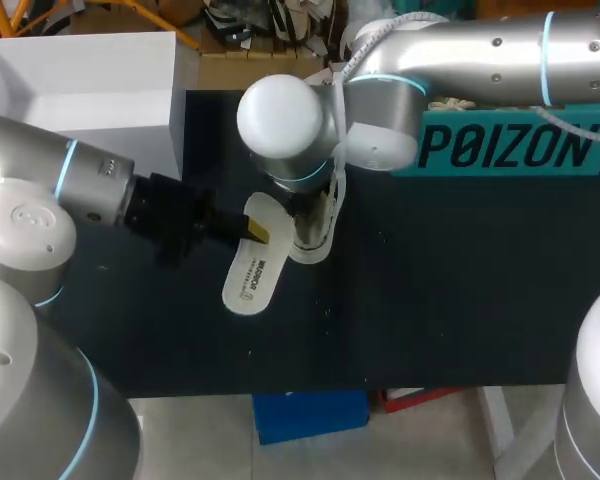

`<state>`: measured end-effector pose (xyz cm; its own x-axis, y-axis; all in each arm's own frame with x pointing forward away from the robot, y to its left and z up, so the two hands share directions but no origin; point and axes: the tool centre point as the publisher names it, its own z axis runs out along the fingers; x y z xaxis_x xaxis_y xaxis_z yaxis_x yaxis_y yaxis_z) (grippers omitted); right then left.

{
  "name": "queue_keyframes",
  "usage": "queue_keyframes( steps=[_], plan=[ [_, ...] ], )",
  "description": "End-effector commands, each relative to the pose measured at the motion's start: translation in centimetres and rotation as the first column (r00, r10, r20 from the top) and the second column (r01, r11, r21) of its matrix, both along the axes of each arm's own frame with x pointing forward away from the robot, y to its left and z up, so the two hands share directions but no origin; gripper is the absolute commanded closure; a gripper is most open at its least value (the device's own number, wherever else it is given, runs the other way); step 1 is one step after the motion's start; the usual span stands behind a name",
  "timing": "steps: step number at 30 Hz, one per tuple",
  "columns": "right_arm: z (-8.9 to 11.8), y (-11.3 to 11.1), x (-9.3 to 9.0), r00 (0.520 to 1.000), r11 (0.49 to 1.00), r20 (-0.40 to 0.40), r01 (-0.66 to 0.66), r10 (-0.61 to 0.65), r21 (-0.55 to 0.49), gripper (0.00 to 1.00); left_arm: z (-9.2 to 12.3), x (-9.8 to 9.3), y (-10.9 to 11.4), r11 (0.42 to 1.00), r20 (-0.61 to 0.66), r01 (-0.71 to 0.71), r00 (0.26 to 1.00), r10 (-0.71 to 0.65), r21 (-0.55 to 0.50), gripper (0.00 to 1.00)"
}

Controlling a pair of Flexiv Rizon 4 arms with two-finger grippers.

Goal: Take the shoe out of the shoebox, open the shoe tongue, remove and reinsert the insole, then place the shoe into the shoebox

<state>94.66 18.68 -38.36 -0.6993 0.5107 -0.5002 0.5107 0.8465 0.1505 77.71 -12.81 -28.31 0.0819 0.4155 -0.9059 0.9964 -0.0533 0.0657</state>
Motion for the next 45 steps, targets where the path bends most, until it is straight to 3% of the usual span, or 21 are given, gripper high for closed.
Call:
queue_keyframes(
  steps=[1,3,6,12,28,36,45],
  plan=[
    [0.2,0.0,0.3,1.000,1.000,0.003,0.006,-0.006,-0.016,0.54,0.2,-0.2,0.0,1.000,0.011,-0.010,1.000,0.010,0.010,1.00],
    [0.3,-0.2,0.4,1.000,1.000,0.006,0.012,-0.012,-0.023,0.65,0.2,-0.2,-0.1,1.000,0.014,-0.013,1.000,0.013,0.012,1.00],
    [0.5,-0.3,0.5,1.000,0.999,0.012,0.018,-0.018,-0.033,1.00,0.1,-0.2,-0.1,1.000,0.025,-0.016,1.000,0.016,0.023,1.00],
    [1.1,-0.3,0.7,1.000,0.999,0.012,0.011,-0.011,-0.045,1.00,0.2,-0.2,0.2,1.000,0.030,-0.020,0.999,0.019,0.019,1.00],
    [5.2,1.0,2.2,0.991,0.982,-0.028,-0.130,0.127,-0.139,1.00,0.4,-1.0,0.7,1.000,0.023,-0.001,1.000,0.001,-0.001,1.00],
    [6.2,1.5,3.3,0.992,0.975,-0.043,-0.122,0.116,-0.184,1.00,1.3,-1.8,1.9,0.999,0.038,-0.029,0.999,0.030,-0.012,1.00],
    [6.3,2.1,3.9,0.990,0.966,-0.119,-0.099,0.072,-0.238,1.00,2.2,-3.0,3.9,0.997,0.038,-0.055,0.998,0.057,-0.044,1.00]
  ],
)
